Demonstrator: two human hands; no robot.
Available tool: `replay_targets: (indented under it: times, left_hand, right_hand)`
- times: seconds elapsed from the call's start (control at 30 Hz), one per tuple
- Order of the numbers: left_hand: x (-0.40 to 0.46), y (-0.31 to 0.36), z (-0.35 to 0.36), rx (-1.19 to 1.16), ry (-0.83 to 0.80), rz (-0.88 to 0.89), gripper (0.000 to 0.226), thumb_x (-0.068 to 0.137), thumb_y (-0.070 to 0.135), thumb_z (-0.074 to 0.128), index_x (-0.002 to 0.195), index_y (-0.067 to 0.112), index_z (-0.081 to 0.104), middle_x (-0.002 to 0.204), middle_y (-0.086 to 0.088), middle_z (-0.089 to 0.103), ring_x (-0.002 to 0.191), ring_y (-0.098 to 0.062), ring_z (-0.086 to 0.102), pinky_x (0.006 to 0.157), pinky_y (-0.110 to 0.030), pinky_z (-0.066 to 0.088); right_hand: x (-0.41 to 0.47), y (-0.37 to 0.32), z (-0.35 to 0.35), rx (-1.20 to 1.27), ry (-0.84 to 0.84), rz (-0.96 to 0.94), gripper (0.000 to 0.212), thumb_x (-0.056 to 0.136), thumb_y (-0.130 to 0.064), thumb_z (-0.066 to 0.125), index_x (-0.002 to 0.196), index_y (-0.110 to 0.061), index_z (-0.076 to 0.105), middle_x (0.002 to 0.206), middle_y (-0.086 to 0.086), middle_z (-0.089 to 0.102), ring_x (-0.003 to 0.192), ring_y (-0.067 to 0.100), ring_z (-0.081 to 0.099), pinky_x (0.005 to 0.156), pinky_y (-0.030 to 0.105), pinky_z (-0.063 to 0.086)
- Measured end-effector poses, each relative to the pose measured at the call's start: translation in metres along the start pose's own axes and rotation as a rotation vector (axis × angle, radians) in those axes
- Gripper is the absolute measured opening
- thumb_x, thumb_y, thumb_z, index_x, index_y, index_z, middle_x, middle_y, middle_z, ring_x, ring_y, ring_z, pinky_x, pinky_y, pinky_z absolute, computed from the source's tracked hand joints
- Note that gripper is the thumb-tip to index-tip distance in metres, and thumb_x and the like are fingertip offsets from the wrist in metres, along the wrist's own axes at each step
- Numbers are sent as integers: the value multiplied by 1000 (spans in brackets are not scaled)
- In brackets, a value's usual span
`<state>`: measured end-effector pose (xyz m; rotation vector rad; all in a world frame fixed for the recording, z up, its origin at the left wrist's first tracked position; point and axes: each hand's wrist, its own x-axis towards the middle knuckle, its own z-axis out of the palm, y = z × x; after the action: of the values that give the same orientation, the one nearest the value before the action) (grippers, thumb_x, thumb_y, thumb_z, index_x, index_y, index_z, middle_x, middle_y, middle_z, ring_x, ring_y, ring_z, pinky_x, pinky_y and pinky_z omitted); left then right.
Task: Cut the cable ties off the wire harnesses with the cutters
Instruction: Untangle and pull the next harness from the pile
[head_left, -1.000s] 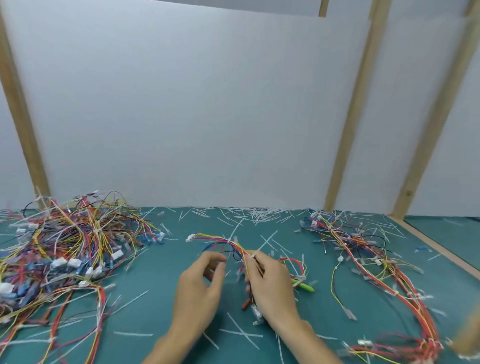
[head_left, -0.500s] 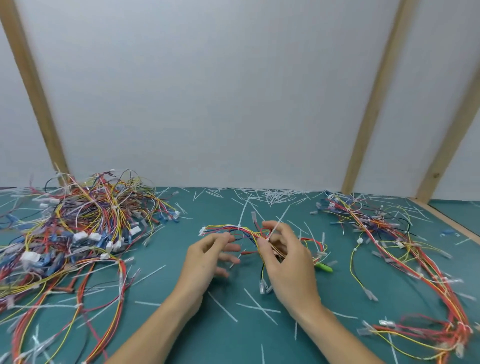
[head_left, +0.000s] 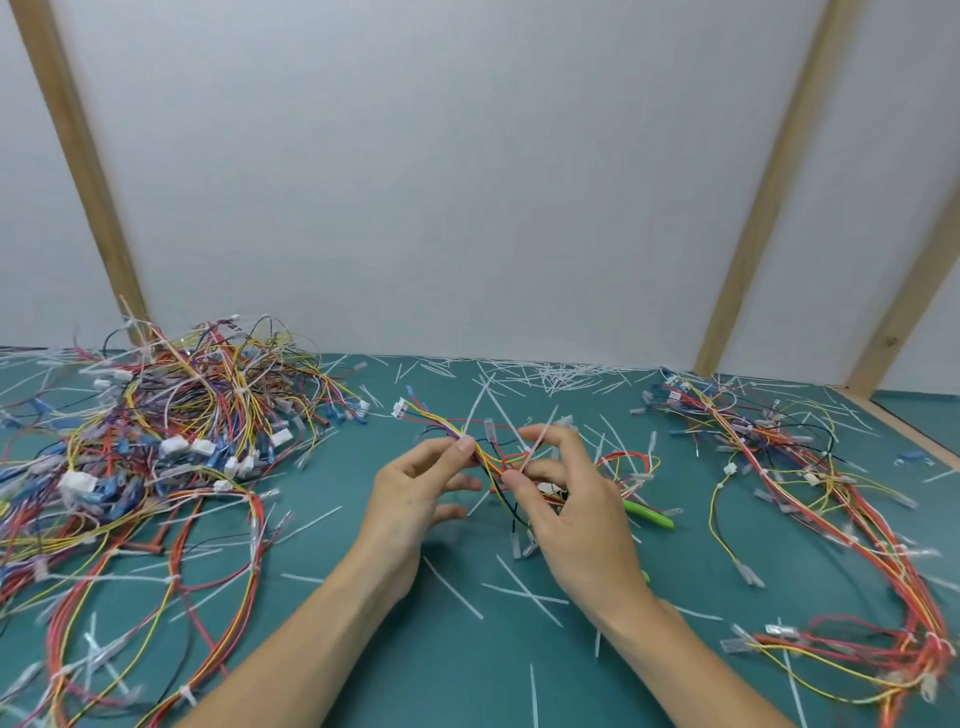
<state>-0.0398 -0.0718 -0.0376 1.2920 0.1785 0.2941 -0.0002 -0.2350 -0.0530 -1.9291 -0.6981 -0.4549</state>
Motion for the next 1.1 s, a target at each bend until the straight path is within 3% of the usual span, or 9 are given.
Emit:
replay_targets:
  times: [0.13, 0.27, 0.4, 0.5, 0.67, 0.8, 0.9, 1.0, 1.1]
  left_hand:
    - [-1, 1, 2, -53, 3, 2, 28, 76, 40, 78, 91, 18, 67, 92, -6, 77, 86, -19, 75, 62, -24, 57]
    - [3, 2, -1, -69, 91, 30, 17, 87, 28, 74, 93, 17, 64, 88, -5, 76, 83, -20, 76, 59, -24, 57]
    - [7, 4, -7, -124, 120, 29, 13, 85, 32, 75, 89, 21, 69, 89, -1, 76, 80, -17, 75, 56, -22, 54]
    - [6, 6, -8, -118, 123, 34, 21, 76, 42, 77, 87, 24, 76, 88, 5, 76, 74, -12, 73, 52, -18, 48]
    - [8, 5, -8, -106, 97, 65, 28, 68, 47, 79, 84, 25, 78, 84, 4, 74, 64, -12, 67, 50, -17, 47]
    - [8, 0, -7, -59, 26, 120, 18, 75, 44, 75, 82, 28, 73, 85, 3, 72, 67, -13, 65, 53, -21, 49]
    - [9, -3, -7, 19, -14, 158, 21, 83, 44, 68, 94, 26, 68, 94, 2, 75, 83, -10, 68, 70, -26, 50]
    - [11, -5, -7, 28, -38, 162, 23, 87, 39, 64, 104, 24, 66, 100, 0, 76, 91, -11, 69, 79, -31, 48]
    - [12, -5, -9, -3, -79, 155, 19, 89, 35, 61, 104, 23, 65, 101, -2, 75, 92, -13, 68, 76, -28, 49]
  right_hand:
    - [-1, -1, -1, -35, -18, 22, 38, 94, -40, 71, 124, -46, 49, 100, -32, 71, 98, -2, 69, 89, 34, 54]
    - [1, -1, -7, -55, 171, -33, 52, 92, -30, 75, 134, -43, 47, 112, -29, 69, 94, 1, 66, 86, 15, 46]
    - [6, -2, -13, -185, 348, -182, 27, 91, -25, 72, 115, -31, 63, 100, -20, 64, 95, 6, 56, 90, 29, 44]
    - [5, -3, -11, -243, 257, -227, 10, 89, -34, 71, 98, -30, 67, 85, -19, 61, 84, 8, 53, 86, 36, 43]
    - [3, 1, -6, -338, 60, -150, 9, 87, -36, 79, 94, -34, 74, 90, -20, 67, 90, 8, 55, 87, 40, 45]
    - [3, 4, -7, -191, -13, -109, 9, 86, -38, 77, 94, -33, 75, 79, -19, 66, 70, 2, 52, 73, 28, 47]
    - [2, 3, -4, -159, -50, -58, 19, 85, -48, 71, 96, -33, 70, 77, -22, 66, 60, 7, 53, 64, 21, 45]
    - [1, 3, -2, -220, -87, -68, 18, 85, -46, 76, 96, -33, 70, 79, -20, 66, 71, -2, 53, 71, 20, 46]
    - [0, 3, -3, -260, -49, -92, 13, 85, -37, 80, 96, -30, 77, 87, -18, 67, 88, 2, 54, 82, 22, 45]
